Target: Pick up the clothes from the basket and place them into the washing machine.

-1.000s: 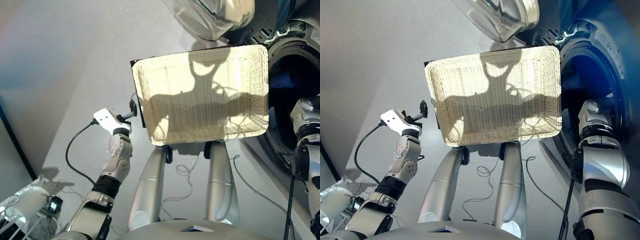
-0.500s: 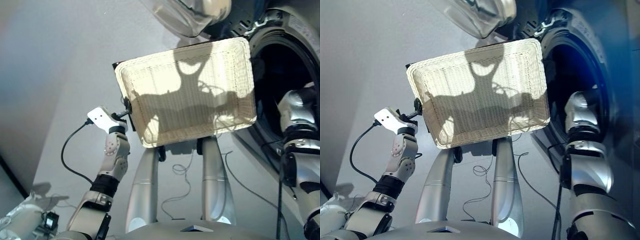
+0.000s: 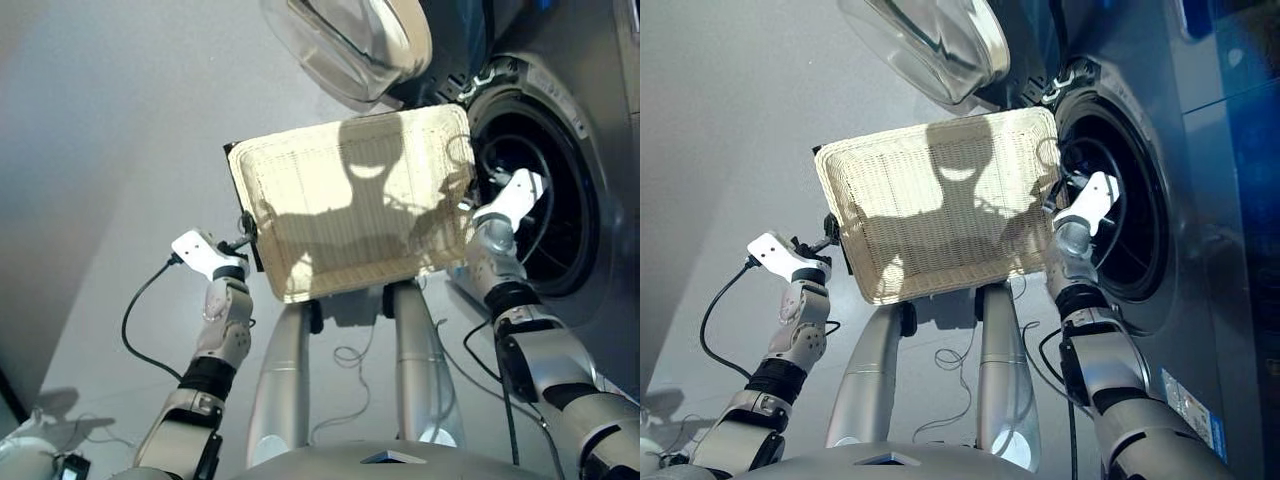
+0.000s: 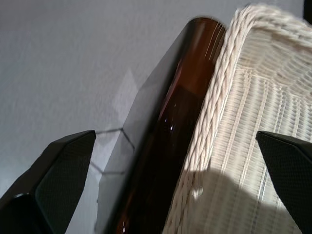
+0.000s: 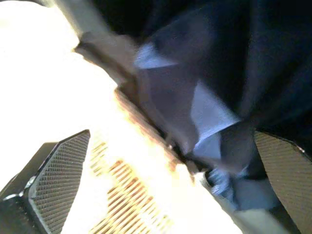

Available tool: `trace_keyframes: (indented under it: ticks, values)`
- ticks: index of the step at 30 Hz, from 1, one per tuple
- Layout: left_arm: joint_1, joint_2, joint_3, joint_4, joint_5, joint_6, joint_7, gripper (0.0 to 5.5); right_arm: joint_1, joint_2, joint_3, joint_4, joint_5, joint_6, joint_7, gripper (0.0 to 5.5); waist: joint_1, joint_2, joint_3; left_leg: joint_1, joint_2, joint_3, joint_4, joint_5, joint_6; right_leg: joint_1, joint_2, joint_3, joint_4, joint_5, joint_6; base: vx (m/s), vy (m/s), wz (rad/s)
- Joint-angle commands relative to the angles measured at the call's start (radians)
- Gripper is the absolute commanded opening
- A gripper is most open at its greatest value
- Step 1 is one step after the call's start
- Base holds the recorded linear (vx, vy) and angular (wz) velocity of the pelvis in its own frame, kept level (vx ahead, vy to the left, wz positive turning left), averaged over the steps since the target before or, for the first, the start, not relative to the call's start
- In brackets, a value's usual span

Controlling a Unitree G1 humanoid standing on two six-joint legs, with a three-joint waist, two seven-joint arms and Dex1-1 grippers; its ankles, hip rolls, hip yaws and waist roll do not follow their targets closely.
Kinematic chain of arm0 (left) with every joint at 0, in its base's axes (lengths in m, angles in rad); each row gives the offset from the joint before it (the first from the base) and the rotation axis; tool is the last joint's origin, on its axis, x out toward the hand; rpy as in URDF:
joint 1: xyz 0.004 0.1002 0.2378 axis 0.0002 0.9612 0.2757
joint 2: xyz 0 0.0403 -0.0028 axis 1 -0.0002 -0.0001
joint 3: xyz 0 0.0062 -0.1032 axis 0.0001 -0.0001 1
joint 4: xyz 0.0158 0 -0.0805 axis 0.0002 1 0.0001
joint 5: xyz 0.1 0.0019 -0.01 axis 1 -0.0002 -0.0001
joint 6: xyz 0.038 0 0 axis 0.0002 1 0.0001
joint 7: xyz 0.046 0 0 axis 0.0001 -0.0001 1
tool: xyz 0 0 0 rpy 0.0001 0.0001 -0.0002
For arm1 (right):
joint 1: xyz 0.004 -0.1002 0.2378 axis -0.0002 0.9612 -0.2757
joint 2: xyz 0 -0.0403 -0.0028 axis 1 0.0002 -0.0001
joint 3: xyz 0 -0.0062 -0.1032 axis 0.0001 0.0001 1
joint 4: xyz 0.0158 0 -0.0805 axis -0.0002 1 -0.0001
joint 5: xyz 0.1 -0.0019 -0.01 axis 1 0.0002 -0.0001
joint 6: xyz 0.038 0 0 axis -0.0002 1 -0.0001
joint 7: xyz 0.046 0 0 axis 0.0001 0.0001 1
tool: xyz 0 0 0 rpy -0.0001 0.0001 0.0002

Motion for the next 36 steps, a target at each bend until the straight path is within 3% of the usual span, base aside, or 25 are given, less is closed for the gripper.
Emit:
trace_keyframes:
  ticks: [1, 7, 8, 9, 18, 23, 27, 33, 36]
  values:
    - [-0.003, 0.014, 0.030, 0.026, 0.029, -0.037, -0.015, 5.50, 0.028, 0.015, 0.030, -0.016, 0.039, -0.062, 0.032, 5.50, 0.028, 0.010, -0.008, 0.077, 0.009, -0.040, -0.010, -0.089, -0.012, 0.122, 0.022, -0.046, -0.121, -0.005, 0.036, 0.000, 0.000, 0.000]
    - [-0.007, -0.013, 0.008, 0.175, 0.096, -0.021, -0.034, 5.50, 0.144, 0.085, 0.054, 0.020, 0.057, -0.049, 0.087, 5.50, 0.024, -0.013, -0.005, 0.216, 0.008, -0.041, -0.073, -0.076, -0.016, 0.269, 0.019, -0.061, -0.198, 0.012, 0.045, -0.011, 0.001, 0.001]
    - [-0.007, -0.015, 0.007, 0.193, 0.109, -0.017, -0.035, 5.50, 0.169, 0.096, 0.059, 0.019, 0.059, -0.048, 0.093, 5.50, 0.018, -0.021, -0.005, 0.231, 0.004, -0.032, -0.094, -0.041, -0.013, 0.289, 0.013, -0.065, -0.226, 0.043, 0.040, 0.000, 0.000, 0.000]
    - [0.000, -0.017, 0.003, 0.206, 0.120, -0.014, -0.040, 5.50, 0.189, 0.100, 0.063, 0.026, 0.052, -0.040, 0.100, 5.50, 0.017, -0.025, -0.007, 0.262, 0.002, -0.034, -0.114, -0.035, -0.015, 0.320, 0.013, -0.068, -0.246, 0.049, 0.043, 0.000, 0.000, 0.000]
    - [0.047, -0.029, -0.003, 0.381, 0.233, 0.017, -0.074, 5.50, 0.347, 0.126, 0.094, 0.115, -0.033, 0.009, 0.148, 5.50, 0.012, -0.050, -0.035, 0.518, 0.003, -0.029, -0.241, -0.008, -0.029, 0.585, 0.018, -0.085, -0.373, 0.059, 0.057, 0.079, 0.009, -0.005]
    - [0.107, -0.023, 0.032, 0.491, 0.328, 0.042, -0.096, 5.50, 0.459, 0.121, 0.143, 0.121, -0.163, 0.042, 0.196, 5.50, 0.012, -0.075, -0.082, 0.671, 0.005, -0.026, -0.279, -0.018, -0.026, 0.746, 0.034, -0.093, -0.418, 0.042, 0.061, 0.094, 0.007, -0.031]
    - [0.136, -0.025, 0.029, 0.511, 0.384, 0.042, -0.105, 5.50, 0.503, 0.116, 0.154, 0.121, -0.211, 0.048, 0.219, 5.50, 0.015, -0.078, -0.109, 0.736, 0.001, -0.024, -0.303, -0.022, -0.026, 0.809, 0.041, -0.097, -0.440, 0.034, 0.063, 0.076, 0.022, -0.030]
    - [0.193, -0.033, 0.018, 0.571, 0.494, 0.061, -0.130, 5.50, 0.593, 0.120, 0.115, 0.167, -0.223, 0.065, 0.257, 5.50, 0.017, -0.078, -0.195, 0.877, 0.015, -0.010, -0.418, 0.003, -0.037, 0.930, 0.053, -0.115, -0.515, 0.034, 0.075, 0.077, 0.023, 0.009]
    - [0.205, -0.038, 0.007, 0.578, 0.511, 0.069, -0.143, 5.50, 0.608, 0.125, 0.100, 0.203, -0.223, 0.072, 0.262, 5.50, 0.016, -0.076, -0.211, 0.909, 0.017, -0.009, -0.441, 0.008, -0.037, 0.957, 0.056, -0.120, -0.516, 0.029, 0.075, 0.049, 0.018, 0.030]
